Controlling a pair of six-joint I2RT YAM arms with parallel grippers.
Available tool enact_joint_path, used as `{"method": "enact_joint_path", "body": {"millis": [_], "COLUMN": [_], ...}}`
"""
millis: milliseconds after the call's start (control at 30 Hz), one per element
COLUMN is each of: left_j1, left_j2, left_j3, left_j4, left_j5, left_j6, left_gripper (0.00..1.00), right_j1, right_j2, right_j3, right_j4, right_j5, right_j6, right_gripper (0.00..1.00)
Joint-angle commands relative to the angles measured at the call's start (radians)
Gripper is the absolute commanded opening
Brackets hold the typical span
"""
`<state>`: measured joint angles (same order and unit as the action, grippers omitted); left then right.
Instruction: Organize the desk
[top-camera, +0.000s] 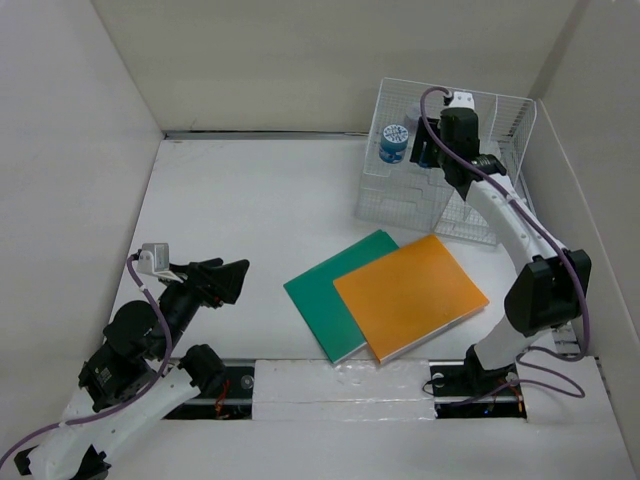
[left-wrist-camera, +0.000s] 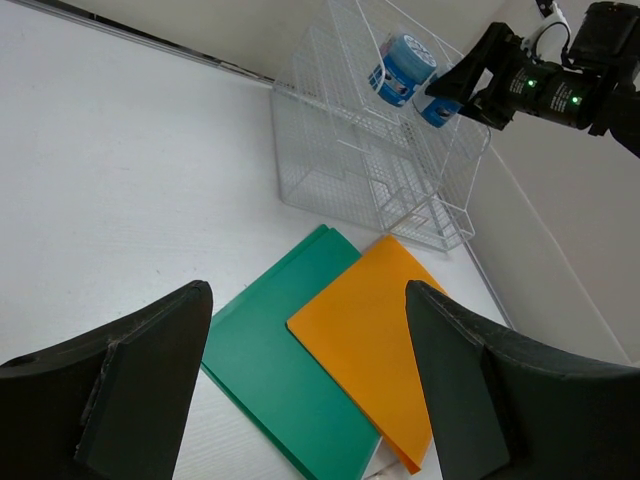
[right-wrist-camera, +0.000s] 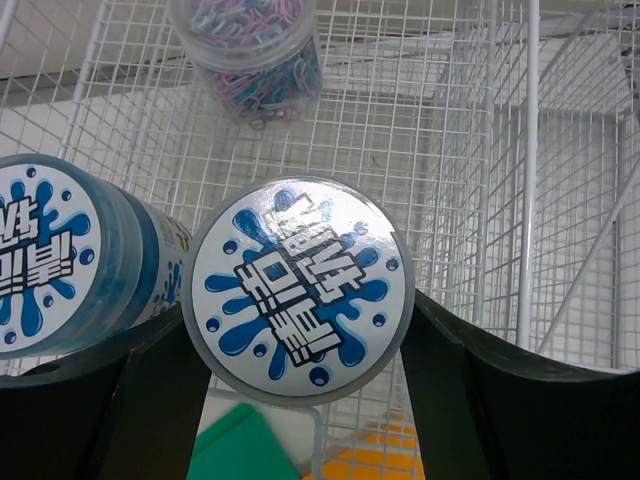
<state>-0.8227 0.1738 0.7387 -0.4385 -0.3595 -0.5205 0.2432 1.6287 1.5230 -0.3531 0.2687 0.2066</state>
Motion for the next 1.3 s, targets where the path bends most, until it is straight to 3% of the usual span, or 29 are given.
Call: {"method": "enact_joint_path", "body": {"millis": [0,33,233,367,433,500,600,633,700,767,867,1000,1033,1100,1133,1267], "left_j1": [-0.001,-0.001,-0.001,-0.001,-0.001,-0.001,-0.001,-0.027,-0.085,-0.2,-0.344,-0.372,-0.372,-0.372,-0.372,-0.372], "left_j2": [0.007,0.007,0.02,0.046,0.107,0.239,0.422,0.444,0.483,0.53,0.665,0.875,0.906,0.998,1.024,1.133], "left_j3": [-0.007,-0.007,-0.007,-0.01,-0.013,-0.007,-0.028,-0.101,-0.183,-0.231,-0.231,-0.231,-0.214,-0.2,-0.178,-0.125], "left_j4": [0.038,0.038,0.043,0.053,0.07,0.078,0.201,0.263,0.46,0.51,0.564,0.728,0.742,0.785,0.791,0.768], "left_j5": [0.002,0.002,0.007,0.025,0.074,0.132,0.396,0.491,0.482,0.38,0.272,0.252,0.238,0.212,0.19,0.096], "left_j6": [0.013,0.013,0.016,0.023,0.031,0.016,-0.051,-0.108,-0.174,-0.232,-0.256,-0.231,-0.22,-0.208,-0.193,-0.161], "left_gripper": [0.74,0.74,0.74,0.74,0.74,0.74,0.72,0.72,0.72,0.73,0.78,0.81,0.82,0.82,0.82,0.82], "right_j1": [0.004,0.004,0.024,0.034,0.07,0.099,0.137,0.148,0.148,0.183,0.266,0.361,0.378,0.412,0.439,0.466], "right_j2": [-0.029,-0.03,-0.131,-0.289,-0.43,-0.527,-0.725,-0.771,-0.89,-0.982,-1.003,-0.932,-0.925,-0.917,-0.918,-0.871], "right_j3": [0.019,0.02,0.016,-0.049,-0.183,-0.365,-0.551,-0.643,-0.708,-0.744,-0.727,-0.753,-0.759,-0.79,-0.797,-0.794], "right_j4": [0.077,0.075,0.068,0.034,0.029,0.017,-0.042,-0.076,-0.196,-0.288,-0.392,-0.513,-0.542,-0.624,-0.626,-0.705], "right_j5": [0.006,0.006,-0.003,-0.003,0.018,0.065,0.11,0.11,0.092,0.104,0.043,0.006,0.003,-0.017,-0.022,-0.002], "right_j6": [0.002,0.005,0.014,0.037,0.094,0.173,0.27,0.289,0.342,0.423,0.516,0.667,0.672,0.741,0.749,0.885], "right_gripper": [0.78,0.85,1.0,0.99,0.97,0.92,0.77,0.61,0.55,0.4,0.38,0.5,0.61,0.68,0.83,0.86]}}
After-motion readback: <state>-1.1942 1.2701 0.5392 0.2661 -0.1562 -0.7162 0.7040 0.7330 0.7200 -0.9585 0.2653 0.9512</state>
